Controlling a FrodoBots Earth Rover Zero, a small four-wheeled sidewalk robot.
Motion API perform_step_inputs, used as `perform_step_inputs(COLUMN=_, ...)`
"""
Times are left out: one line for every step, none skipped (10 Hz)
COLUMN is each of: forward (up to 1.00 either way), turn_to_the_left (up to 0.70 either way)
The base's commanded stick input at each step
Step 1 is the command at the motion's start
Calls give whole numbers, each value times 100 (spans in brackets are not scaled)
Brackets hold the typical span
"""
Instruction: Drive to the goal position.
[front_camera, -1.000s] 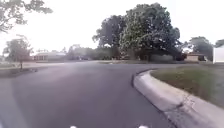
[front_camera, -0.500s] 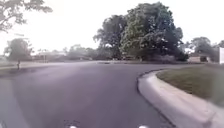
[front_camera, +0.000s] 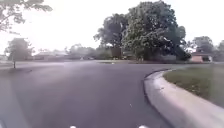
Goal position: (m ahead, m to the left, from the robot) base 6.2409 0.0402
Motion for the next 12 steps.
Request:
perform_step_inputs(forward=100, turn_to_the_left=0)
perform_step_inputs(forward=100, turn_to_the_left=-20)
perform_step_inputs(forward=100, turn_to_the_left=-40)
perform_step_inputs(forward=100, turn_to_the_left=-14)
perform_step_inputs(forward=100, turn_to_the_left=0)
perform_step_inputs(forward=100, turn_to_the_left=-6)
perform_step_inputs(forward=100, turn_to_the_left=-34)
perform_step_inputs(forward=100, turn_to_the_left=-39)
perform_step_inputs(forward=100, turn_to_the_left=-40)
perform_step_inputs(forward=100, turn_to_the_left=-40)
perform_step_inputs(forward=100, turn_to_the_left=-40)
perform_step_inputs(forward=100, turn_to_the_left=-40)
